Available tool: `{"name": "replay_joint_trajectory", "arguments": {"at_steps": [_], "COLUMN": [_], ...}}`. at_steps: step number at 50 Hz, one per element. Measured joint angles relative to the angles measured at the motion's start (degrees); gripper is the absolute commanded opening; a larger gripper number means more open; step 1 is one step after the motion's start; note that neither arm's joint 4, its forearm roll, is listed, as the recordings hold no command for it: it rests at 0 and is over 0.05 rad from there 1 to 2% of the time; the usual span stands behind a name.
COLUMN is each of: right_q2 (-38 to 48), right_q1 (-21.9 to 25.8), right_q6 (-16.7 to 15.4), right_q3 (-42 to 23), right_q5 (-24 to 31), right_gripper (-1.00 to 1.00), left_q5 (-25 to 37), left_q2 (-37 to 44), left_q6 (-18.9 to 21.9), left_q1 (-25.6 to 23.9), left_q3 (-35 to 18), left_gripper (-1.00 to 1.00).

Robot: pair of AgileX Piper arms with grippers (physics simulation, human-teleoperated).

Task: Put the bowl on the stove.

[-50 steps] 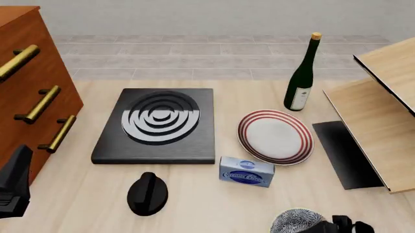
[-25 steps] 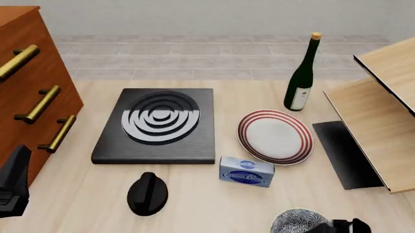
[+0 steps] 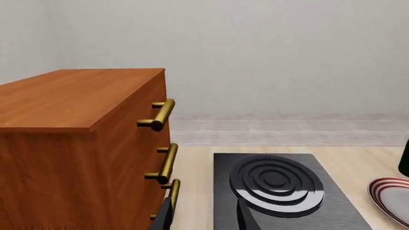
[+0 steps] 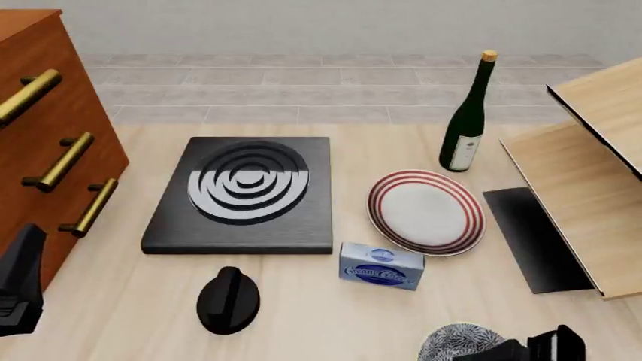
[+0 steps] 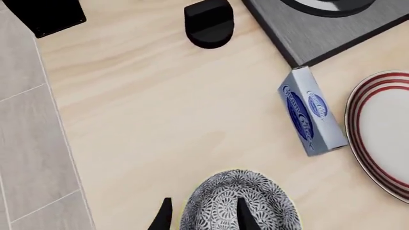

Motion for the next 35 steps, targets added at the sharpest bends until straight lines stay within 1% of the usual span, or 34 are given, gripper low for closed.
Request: {"name": "replay_joint_trajectory", "arguments": {"at_steps": [7, 26, 35], "right_q2": [2.6, 13.1, 16.9], "right_q1": [0.7, 2.5, 2.8], "right_q6": [1.1, 4.2, 5.6], "right_q3": [0.7, 3.8, 4.8], "right_q5": [-3.1, -15.5, -19.7], "right_gripper": [1.00, 1.00, 1.00], "left_q5": [0.0, 0.1, 0.1], "left_q2": [0.0, 0.0, 0.0], "left_q6": [-0.1, -0.4, -0.4], "left_q1": [0.4, 1.5, 1.8], "left_q3": [0.0, 0.0, 0.0], "left_gripper": [1.00, 1.00, 1.00]}}
